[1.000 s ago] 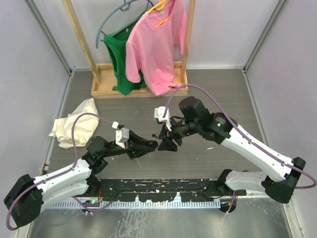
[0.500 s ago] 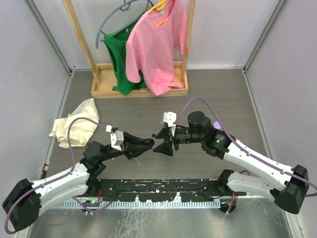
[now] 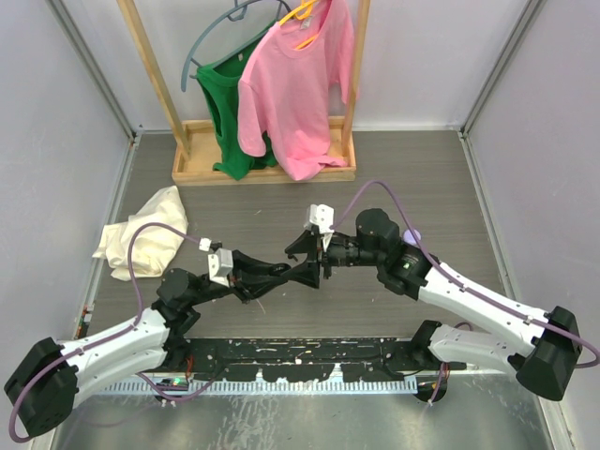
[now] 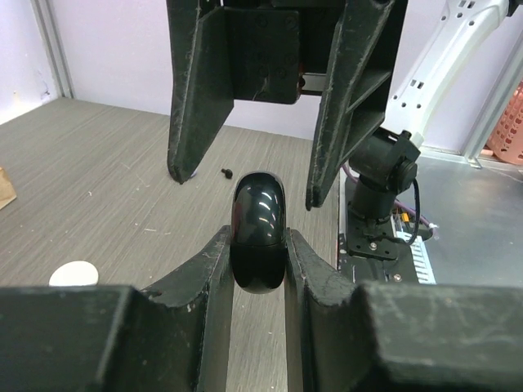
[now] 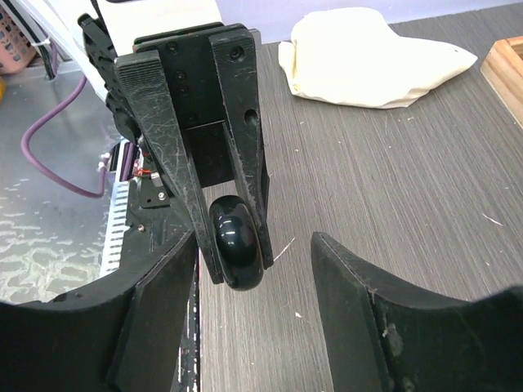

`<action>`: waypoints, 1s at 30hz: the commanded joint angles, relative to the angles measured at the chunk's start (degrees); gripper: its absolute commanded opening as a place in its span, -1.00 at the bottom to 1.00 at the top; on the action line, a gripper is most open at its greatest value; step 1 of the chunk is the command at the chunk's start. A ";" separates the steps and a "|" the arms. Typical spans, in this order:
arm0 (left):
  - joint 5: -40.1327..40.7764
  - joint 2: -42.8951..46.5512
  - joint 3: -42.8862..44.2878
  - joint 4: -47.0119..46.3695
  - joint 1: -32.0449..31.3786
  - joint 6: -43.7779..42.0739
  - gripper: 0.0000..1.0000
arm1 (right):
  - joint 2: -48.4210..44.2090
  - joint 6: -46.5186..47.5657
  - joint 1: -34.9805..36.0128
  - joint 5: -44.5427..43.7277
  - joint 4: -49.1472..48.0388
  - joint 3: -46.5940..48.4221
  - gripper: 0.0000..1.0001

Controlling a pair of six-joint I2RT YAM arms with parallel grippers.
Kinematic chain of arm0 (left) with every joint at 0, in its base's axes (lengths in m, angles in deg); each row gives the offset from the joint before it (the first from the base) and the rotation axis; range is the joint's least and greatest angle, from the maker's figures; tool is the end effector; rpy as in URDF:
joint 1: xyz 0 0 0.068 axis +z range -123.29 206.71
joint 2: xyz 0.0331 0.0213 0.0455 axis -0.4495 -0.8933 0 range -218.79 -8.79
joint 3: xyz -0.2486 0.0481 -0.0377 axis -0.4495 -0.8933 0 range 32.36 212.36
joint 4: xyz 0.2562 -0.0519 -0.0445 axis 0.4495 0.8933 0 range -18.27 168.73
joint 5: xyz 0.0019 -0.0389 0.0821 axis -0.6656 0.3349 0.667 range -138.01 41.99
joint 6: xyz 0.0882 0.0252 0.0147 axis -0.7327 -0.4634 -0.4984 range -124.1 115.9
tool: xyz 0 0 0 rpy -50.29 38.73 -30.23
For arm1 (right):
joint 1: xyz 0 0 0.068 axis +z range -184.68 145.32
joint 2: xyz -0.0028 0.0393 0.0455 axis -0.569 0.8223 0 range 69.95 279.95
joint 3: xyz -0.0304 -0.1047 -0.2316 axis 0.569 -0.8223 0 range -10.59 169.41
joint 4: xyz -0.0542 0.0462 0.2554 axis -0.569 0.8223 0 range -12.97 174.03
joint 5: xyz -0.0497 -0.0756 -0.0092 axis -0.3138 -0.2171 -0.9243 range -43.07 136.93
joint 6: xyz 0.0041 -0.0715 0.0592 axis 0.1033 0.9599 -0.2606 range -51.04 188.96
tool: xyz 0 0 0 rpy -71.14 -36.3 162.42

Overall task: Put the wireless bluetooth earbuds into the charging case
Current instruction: Open the charging case.

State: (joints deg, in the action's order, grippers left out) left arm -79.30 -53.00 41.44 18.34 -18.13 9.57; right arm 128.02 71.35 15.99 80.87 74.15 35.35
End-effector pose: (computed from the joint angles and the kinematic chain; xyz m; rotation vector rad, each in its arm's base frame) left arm 0.1250 -0.1855 0.2369 0.8381 1.1222 -1.2019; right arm 0.1459 0.2518 0.3061 -1.2098 1.3880 1.1160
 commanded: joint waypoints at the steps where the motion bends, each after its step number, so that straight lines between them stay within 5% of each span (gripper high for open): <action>1: -0.79 1.38 -0.16 -4.35 0.07 -0.63 -1.00 | 0.64 -0.32 0.30 -0.13 -3.86 0.17 0.28; 30: -5.91 0.08 0.24 -4.53 -0.13 0.24 -1.00 | -1.77 0.72 0.21 -10.85 -1.32 2.54 0.28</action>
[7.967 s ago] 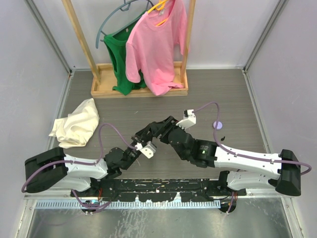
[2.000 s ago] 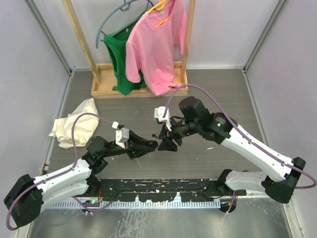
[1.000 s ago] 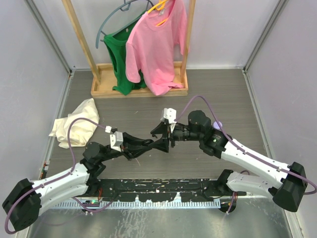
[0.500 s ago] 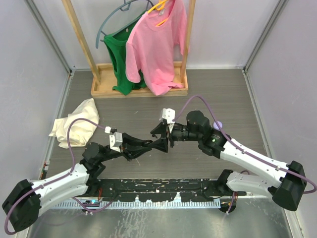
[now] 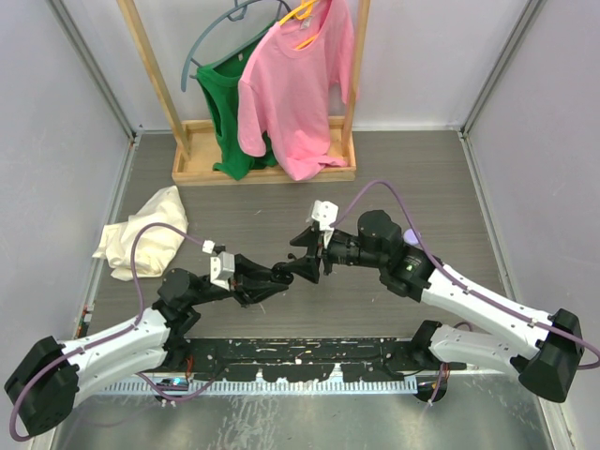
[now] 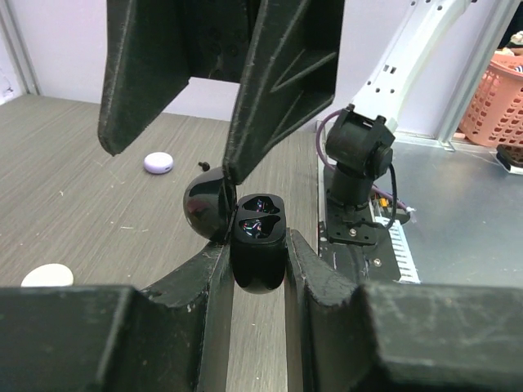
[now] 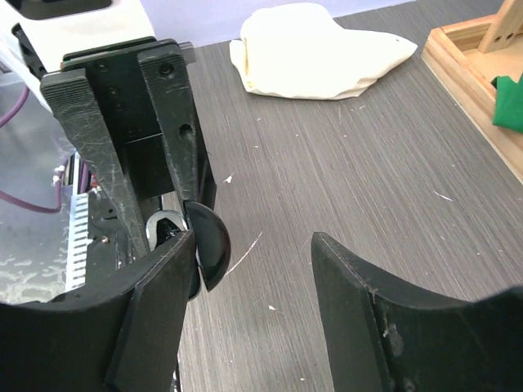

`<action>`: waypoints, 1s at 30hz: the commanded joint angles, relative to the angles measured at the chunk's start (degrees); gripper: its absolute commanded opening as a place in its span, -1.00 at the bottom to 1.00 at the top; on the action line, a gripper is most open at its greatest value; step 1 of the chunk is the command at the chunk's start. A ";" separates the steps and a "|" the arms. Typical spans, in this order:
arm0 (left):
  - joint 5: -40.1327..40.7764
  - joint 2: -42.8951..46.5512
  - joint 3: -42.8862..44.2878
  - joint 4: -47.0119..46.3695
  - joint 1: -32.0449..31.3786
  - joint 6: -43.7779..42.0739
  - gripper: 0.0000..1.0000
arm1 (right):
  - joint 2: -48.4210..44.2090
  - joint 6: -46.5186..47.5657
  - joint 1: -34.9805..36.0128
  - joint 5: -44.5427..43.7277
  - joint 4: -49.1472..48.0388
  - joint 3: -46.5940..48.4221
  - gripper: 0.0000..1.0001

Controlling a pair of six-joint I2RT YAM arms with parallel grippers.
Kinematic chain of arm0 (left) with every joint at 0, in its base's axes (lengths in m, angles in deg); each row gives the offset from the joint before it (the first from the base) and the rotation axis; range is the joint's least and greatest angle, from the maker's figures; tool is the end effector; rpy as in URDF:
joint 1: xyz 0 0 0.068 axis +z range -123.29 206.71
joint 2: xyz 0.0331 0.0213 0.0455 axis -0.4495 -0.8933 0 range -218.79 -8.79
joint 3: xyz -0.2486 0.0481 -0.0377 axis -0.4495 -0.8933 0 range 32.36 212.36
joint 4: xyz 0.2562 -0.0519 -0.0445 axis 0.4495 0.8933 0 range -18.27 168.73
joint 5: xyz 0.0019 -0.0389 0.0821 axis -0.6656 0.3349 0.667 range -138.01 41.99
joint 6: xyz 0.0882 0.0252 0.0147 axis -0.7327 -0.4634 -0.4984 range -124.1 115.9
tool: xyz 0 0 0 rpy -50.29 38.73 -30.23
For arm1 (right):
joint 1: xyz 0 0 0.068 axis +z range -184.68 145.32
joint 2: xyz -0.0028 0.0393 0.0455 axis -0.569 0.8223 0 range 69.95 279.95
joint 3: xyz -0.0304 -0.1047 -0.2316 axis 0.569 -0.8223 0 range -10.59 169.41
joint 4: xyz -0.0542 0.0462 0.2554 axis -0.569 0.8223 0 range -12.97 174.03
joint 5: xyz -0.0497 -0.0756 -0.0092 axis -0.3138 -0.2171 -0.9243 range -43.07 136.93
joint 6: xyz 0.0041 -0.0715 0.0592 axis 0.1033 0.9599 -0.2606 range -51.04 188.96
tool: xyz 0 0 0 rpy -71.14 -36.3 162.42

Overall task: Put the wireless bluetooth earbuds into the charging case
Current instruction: Open the charging case, then pick up the earbud from the center of the board.

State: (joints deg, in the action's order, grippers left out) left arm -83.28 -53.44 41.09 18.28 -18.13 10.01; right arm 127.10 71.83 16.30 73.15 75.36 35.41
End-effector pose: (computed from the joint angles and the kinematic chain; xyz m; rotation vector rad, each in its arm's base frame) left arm 0.1199 -0.1872 0.2322 0.8992 1.1178 -1.2479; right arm 0.1534 0.2480 0.3069 -1.1280 1.4395 1.0009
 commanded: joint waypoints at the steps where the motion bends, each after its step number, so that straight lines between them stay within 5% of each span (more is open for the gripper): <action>1: -1.99 0.53 0.59 -4.48 -0.11 -0.21 -1.00 | -0.74 0.25 -0.09 -3.41 -2.53 2.60 0.28; 12: 2.76 0.76 0.80 -0.25 -0.15 -1.49 -1.00 | -0.13 -0.89 -0.09 -5.30 -0.85 4.80 0.32; 21: 22.61 2.42 1.90 11.57 -0.10 -3.56 -0.99 | -0.04 -3.36 -0.59 -19.54 3.49 4.17 0.44; 30: 38.03 6.14 1.11 17.70 -0.13 -4.53 -1.00 | 10.19 -6.17 -1.41 -28.75 7.27 5.60 0.40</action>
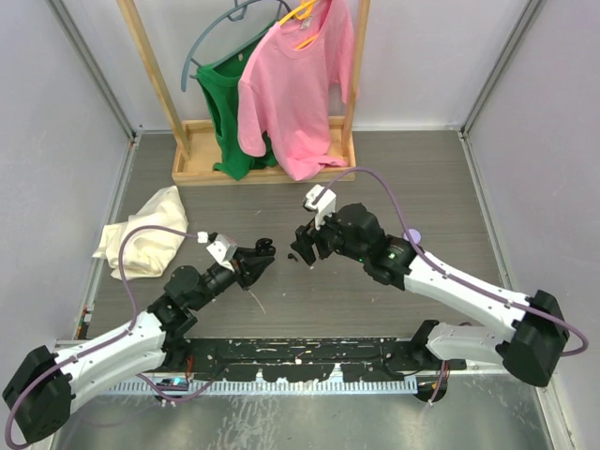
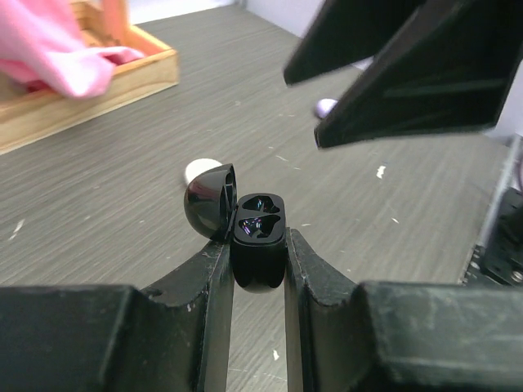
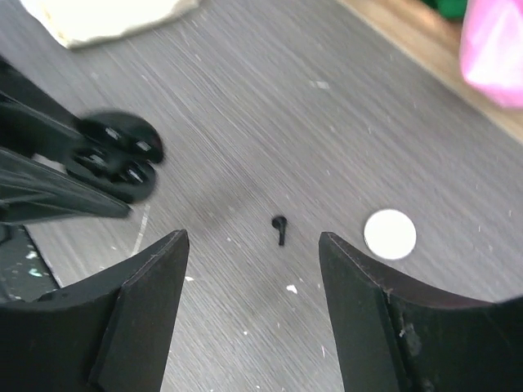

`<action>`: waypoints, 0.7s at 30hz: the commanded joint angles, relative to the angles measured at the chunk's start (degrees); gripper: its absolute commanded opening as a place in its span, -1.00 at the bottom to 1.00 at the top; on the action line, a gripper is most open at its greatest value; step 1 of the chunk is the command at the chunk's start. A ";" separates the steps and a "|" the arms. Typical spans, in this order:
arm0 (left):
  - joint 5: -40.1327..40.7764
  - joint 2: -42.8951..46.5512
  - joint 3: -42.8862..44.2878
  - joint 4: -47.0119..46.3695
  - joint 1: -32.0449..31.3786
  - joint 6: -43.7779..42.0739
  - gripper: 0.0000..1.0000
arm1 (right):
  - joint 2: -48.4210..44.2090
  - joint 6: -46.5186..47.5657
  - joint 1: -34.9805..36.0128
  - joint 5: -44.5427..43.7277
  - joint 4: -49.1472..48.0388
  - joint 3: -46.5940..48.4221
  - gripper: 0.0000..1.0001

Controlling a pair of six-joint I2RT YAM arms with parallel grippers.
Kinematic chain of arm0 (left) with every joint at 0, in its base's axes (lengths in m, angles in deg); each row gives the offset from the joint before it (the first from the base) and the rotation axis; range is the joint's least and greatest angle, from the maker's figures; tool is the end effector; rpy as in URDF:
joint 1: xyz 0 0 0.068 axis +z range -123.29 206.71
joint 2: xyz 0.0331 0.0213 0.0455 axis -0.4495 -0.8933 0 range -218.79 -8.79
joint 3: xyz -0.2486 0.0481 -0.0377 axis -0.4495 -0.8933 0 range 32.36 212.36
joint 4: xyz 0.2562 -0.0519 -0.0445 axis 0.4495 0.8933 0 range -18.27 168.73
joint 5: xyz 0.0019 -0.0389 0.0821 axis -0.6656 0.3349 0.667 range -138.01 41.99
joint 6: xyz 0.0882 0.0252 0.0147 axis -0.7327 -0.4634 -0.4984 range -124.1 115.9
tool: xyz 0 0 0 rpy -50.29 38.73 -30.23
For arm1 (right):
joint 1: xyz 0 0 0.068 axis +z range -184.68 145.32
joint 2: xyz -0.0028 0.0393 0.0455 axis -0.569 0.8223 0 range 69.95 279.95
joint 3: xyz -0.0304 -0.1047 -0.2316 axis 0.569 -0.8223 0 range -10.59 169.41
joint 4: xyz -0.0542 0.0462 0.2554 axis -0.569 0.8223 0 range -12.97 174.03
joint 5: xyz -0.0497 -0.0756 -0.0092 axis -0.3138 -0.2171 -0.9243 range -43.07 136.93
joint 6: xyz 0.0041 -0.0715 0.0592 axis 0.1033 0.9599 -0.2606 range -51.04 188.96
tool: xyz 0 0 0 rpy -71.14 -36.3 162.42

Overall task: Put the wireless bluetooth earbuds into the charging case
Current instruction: Pick up the earbud from the center of the board.

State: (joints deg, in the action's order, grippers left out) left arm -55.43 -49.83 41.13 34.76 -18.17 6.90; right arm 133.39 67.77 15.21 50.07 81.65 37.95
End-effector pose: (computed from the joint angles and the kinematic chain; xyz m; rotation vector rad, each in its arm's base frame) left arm 0.1574 -0.1720 0.2061 0.5558 1.4506 -0.8770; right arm 0.1990 0.2434 0.2754 -0.8450 1.7748 0.6472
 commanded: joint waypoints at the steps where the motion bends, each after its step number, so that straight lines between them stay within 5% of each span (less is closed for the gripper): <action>1: 11.56 3.21 0.80 1.50 -0.11 -1.42 -1.00 | 5.51 -2.46 -0.32 -6.29 1.68 3.74 0.39; 9: 20.07 8.53 -0.75 3.85 0.01 -1.66 -0.99 | 19.08 -6.37 -0.49 -6.75 9.32 12.20 0.33; 21: 20.40 10.34 -1.04 4.19 -0.06 -1.56 -0.99 | 36.42 -9.65 -0.42 -6.94 20.84 25.32 0.19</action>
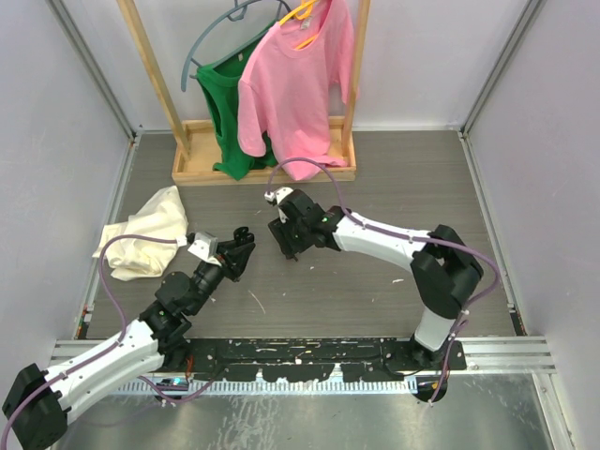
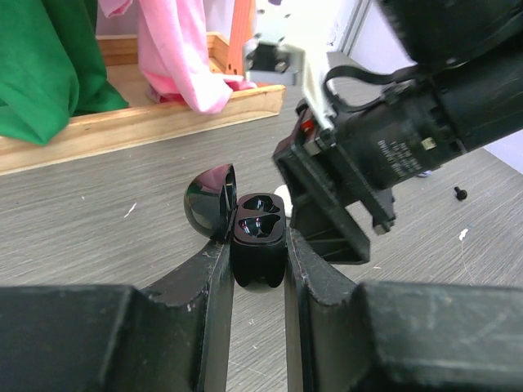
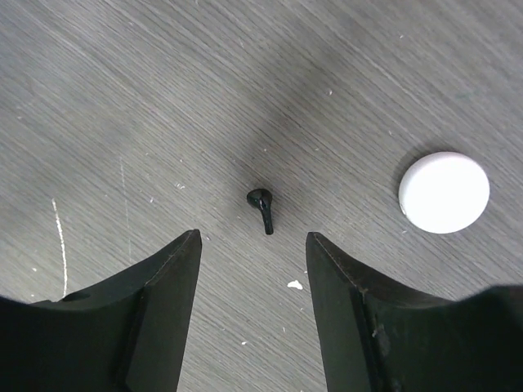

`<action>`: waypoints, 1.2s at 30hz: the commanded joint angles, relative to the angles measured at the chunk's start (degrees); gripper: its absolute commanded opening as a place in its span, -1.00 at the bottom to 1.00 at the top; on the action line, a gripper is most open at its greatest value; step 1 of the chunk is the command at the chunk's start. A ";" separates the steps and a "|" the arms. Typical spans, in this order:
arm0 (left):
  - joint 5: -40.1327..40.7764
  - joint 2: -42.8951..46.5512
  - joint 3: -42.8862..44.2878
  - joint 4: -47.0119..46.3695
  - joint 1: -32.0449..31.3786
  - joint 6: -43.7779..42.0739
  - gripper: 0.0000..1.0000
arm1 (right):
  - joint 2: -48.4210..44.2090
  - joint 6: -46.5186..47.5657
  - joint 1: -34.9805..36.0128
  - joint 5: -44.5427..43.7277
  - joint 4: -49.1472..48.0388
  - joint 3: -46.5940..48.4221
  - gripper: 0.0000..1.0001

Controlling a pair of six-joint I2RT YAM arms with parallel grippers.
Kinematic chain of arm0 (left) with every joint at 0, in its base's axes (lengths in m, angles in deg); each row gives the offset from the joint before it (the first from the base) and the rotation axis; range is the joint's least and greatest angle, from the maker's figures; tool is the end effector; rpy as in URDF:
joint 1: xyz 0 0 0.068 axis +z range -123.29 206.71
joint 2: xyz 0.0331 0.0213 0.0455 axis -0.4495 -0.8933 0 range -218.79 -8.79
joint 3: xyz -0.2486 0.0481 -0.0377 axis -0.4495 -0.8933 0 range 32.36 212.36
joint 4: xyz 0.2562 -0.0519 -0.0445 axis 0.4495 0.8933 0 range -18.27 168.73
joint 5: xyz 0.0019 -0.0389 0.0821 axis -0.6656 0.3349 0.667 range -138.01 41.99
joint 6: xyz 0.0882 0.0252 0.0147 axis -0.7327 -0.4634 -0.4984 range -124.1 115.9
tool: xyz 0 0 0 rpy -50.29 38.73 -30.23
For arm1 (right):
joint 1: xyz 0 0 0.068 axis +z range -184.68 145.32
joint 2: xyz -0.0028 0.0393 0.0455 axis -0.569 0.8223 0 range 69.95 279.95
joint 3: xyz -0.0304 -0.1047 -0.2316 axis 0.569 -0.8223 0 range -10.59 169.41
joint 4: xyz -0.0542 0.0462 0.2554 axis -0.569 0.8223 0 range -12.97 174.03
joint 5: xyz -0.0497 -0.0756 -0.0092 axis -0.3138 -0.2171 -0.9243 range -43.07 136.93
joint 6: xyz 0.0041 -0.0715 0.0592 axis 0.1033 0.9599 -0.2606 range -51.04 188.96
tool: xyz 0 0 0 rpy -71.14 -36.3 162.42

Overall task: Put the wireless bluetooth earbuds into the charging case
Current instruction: Pick up the earbud from the center of the board.

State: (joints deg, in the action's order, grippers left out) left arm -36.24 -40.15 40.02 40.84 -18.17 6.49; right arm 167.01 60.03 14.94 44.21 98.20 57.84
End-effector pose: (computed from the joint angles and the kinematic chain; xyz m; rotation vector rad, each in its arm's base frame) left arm 0.1652 -0.1404 0.2163 0.2691 1.4554 -0.6418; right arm 0.2617 0.3017 0.1713 -0.8418 2.3320 0.3923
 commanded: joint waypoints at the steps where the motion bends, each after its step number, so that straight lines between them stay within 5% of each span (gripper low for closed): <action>1: 1.24 0.80 0.07 -1.82 -0.05 -1.10 -1.00 | 4.05 -2.00 -0.10 -1.06 5.16 6.69 0.18; 36: 0.69 0.60 0.25 -1.71 -0.03 -1.04 -0.99 | 21.88 -2.25 1.66 -4.13 18.48 22.04 -0.15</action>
State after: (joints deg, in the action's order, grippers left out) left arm -35.87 -39.91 40.00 41.43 -18.17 6.49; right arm 188.61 58.21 16.21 40.98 115.55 77.09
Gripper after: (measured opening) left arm 0.264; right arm 0.430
